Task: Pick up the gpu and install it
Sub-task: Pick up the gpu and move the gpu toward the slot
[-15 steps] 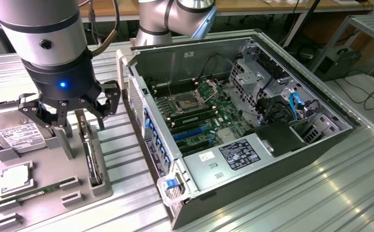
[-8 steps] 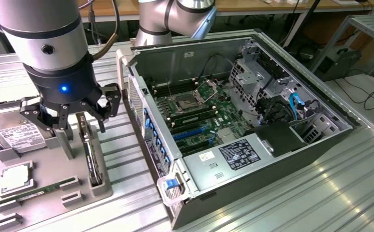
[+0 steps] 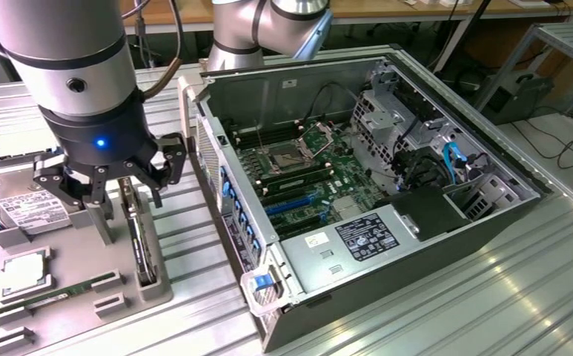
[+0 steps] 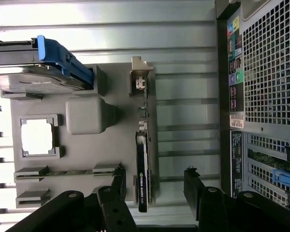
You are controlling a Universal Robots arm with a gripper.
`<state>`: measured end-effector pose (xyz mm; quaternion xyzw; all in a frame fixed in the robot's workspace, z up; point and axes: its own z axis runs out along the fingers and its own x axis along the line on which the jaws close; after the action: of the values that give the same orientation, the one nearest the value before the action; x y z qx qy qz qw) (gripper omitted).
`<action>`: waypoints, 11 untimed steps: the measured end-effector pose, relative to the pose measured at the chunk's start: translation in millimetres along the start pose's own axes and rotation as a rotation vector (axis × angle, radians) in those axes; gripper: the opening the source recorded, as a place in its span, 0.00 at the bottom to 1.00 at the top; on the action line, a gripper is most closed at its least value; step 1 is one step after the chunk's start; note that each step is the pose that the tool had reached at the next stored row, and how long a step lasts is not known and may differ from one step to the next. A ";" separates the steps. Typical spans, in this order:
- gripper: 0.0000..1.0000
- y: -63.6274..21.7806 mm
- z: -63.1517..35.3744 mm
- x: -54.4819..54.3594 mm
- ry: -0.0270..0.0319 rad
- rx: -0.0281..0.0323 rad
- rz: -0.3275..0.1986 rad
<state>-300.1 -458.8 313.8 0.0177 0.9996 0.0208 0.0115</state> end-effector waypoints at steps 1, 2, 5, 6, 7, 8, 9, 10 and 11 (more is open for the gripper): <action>0.60 -0.5 0.6 0.0 0.0003 0.0000 0.000; 0.60 -1.1 1.3 -0.1 0.0003 -0.0001 -0.001; 0.60 -2.1 3.0 0.0 0.0008 0.0000 -0.002; 0.60 -2.2 3.7 0.0 0.0011 -0.0002 -0.006; 0.60 -2.3 3.9 0.0 0.0014 -0.0001 -0.010; 0.60 -2.3 3.9 0.0 0.0019 -0.0002 -0.018; 0.60 -2.3 4.0 0.0 0.0023 -0.0005 -0.030; 0.60 -2.3 4.2 0.0 0.0025 -0.0008 -0.039; 0.60 -2.3 4.3 0.0 0.0029 -0.0010 -0.047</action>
<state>-300.1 -460.9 309.3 -0.0057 0.9997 0.0210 0.0105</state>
